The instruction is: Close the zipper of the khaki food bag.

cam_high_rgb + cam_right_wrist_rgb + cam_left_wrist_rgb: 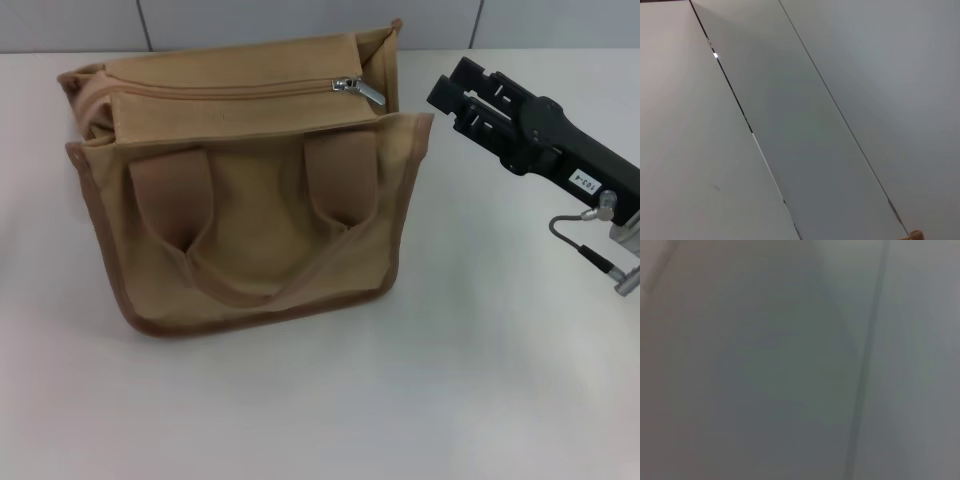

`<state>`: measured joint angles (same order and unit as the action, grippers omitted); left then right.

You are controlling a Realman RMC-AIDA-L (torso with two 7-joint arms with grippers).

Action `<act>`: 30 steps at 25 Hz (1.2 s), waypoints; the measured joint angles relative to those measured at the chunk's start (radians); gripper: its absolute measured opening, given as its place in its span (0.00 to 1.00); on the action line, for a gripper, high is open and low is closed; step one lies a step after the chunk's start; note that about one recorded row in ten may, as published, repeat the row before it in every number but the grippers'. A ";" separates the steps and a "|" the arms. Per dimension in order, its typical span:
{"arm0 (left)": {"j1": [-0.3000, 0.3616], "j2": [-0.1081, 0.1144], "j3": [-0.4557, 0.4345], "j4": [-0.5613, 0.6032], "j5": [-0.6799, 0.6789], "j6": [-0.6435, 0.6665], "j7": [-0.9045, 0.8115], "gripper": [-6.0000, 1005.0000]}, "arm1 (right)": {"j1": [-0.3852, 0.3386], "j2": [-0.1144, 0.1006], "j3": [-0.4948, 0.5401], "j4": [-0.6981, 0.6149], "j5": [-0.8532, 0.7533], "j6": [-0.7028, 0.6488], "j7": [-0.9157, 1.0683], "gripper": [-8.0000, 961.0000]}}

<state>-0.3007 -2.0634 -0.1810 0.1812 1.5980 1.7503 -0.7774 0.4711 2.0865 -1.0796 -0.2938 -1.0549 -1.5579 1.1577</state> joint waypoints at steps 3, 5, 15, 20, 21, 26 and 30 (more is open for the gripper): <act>0.045 0.001 -0.042 0.005 0.000 0.001 -0.001 0.80 | -0.002 0.001 0.001 0.007 0.003 -0.007 -0.035 0.72; 0.079 0.001 -0.045 0.008 0.007 0.011 -0.007 0.80 | -0.002 0.001 0.001 0.017 0.008 -0.025 -0.069 0.72; 0.194 0.026 0.371 0.143 0.188 0.181 -0.007 0.80 | -0.028 -0.002 -0.033 0.035 -0.028 -0.217 -0.278 0.72; 0.182 0.028 0.586 0.214 0.282 0.230 0.016 0.80 | -0.021 -0.003 -0.074 0.028 -0.190 -0.222 -0.315 0.72; 0.174 0.028 0.634 0.223 0.297 0.231 0.016 0.80 | -0.016 -0.003 -0.088 0.028 -0.222 -0.219 -0.319 0.72; 0.123 0.024 0.774 0.240 0.374 0.217 0.039 0.80 | 0.010 -0.002 -0.184 0.026 -0.325 -0.153 -0.322 0.72; 0.094 0.010 0.780 0.243 0.403 0.190 0.057 0.80 | 0.012 0.001 -0.222 0.034 -0.332 -0.076 -0.323 0.72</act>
<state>-0.2066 -2.0539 0.5988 0.4237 2.0011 1.9400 -0.7206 0.4836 2.0880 -1.3018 -0.2603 -1.3866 -1.6334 0.8351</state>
